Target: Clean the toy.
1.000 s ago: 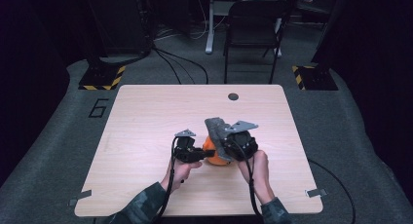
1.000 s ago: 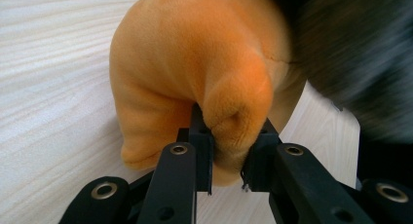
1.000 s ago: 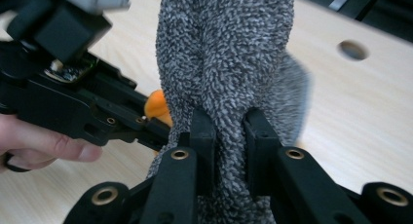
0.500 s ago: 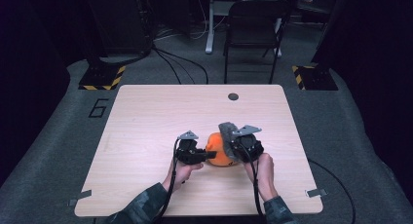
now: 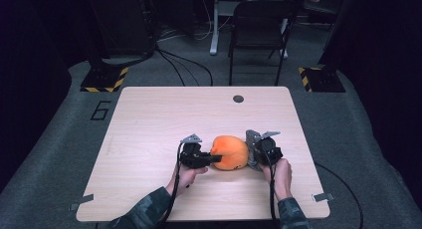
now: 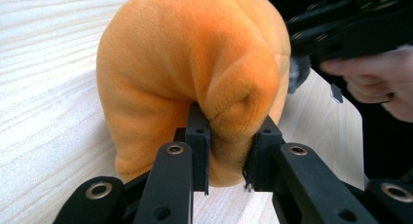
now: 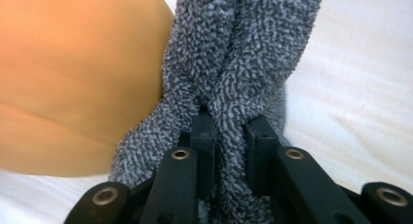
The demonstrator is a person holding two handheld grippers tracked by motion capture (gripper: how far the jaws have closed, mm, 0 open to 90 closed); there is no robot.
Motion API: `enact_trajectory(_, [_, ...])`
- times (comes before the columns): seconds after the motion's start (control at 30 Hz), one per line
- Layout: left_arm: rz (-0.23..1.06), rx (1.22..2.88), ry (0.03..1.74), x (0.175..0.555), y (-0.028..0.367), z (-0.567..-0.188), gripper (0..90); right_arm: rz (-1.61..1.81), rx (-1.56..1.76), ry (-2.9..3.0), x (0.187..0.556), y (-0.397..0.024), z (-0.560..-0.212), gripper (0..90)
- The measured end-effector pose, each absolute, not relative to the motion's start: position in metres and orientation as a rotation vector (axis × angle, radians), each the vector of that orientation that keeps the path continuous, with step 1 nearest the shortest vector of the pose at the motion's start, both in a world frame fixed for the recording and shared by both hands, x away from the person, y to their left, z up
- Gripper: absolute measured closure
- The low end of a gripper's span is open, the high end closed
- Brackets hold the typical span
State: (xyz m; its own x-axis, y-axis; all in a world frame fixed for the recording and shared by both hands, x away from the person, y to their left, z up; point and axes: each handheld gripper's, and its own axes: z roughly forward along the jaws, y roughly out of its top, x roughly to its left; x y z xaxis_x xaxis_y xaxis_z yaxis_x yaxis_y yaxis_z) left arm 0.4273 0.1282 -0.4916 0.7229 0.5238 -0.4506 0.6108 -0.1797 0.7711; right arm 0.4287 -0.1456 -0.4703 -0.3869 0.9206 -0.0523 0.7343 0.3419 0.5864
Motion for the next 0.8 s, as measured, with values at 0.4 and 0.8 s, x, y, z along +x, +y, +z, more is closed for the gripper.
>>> enact_trajectory(0.4, [-0.064,1.846,0.874,0.426,0.128,-0.490,74.8,1.057,1.330,2.183,0.401,-0.138,-0.391,77.5])
enact_trajectory(0.8, [-0.043,1.859,0.860,0.425,0.126,-0.492,74.8,1.012,1.190,2.304,0.399,-0.079,-0.412,77.2])
